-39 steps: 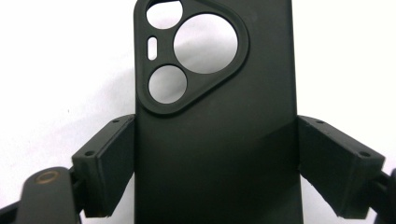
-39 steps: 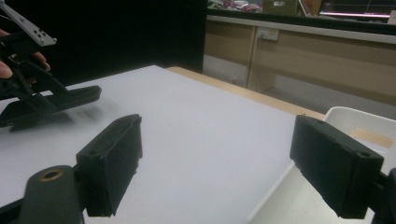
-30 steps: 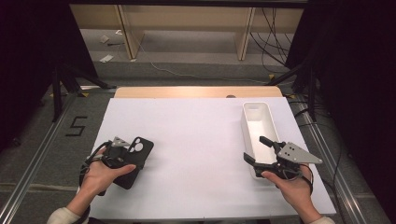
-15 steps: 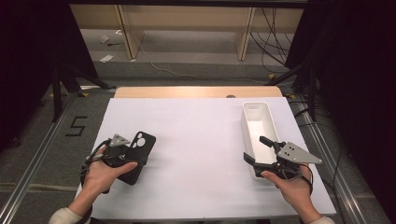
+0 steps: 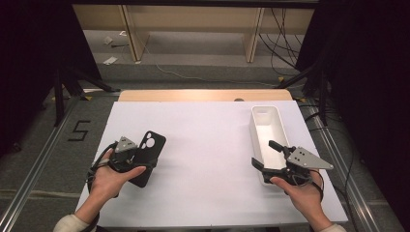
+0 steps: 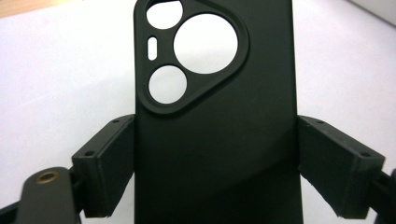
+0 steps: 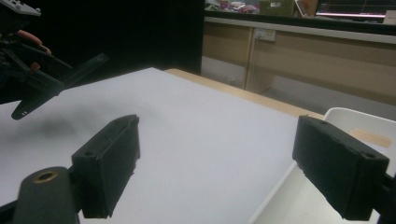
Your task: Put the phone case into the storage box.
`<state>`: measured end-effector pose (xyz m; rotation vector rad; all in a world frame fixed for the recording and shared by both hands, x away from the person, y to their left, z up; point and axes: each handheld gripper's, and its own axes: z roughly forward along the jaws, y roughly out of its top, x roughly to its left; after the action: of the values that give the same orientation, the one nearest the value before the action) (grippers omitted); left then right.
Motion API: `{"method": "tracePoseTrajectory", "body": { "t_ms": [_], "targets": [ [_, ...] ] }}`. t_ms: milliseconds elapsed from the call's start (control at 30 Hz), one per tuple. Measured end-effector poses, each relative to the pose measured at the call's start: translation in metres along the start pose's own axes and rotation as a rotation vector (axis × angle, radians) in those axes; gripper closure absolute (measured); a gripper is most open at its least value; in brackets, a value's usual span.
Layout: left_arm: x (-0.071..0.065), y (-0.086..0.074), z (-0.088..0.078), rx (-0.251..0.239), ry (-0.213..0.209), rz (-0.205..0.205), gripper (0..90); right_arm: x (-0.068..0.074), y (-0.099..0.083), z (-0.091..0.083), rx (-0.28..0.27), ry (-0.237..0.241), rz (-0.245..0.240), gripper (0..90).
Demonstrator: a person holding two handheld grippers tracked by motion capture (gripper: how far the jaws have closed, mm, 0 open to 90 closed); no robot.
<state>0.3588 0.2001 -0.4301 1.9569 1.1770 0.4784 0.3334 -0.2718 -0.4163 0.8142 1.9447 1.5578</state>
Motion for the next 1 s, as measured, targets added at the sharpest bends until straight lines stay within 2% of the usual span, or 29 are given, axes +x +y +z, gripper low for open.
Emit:
{"method": "tracePoseTrajectory", "body": {
  "t_ms": [567,833,1000],
  "targets": [
    [-0.014,0.008,0.004,-0.062,-0.017,0.027,15.6,0.004,0.002,0.007,0.009,0.001,0.000,9.7],
    [-0.025,0.014,0.010,-0.081,-0.031,0.053,15.6,0.006,0.004,0.012,0.008,-0.002,0.008,9.0],
    [-0.032,0.016,0.014,-0.073,-0.045,0.069,15.6,0.007,0.005,0.016,0.008,-0.004,0.010,9.0]
  ]
}}
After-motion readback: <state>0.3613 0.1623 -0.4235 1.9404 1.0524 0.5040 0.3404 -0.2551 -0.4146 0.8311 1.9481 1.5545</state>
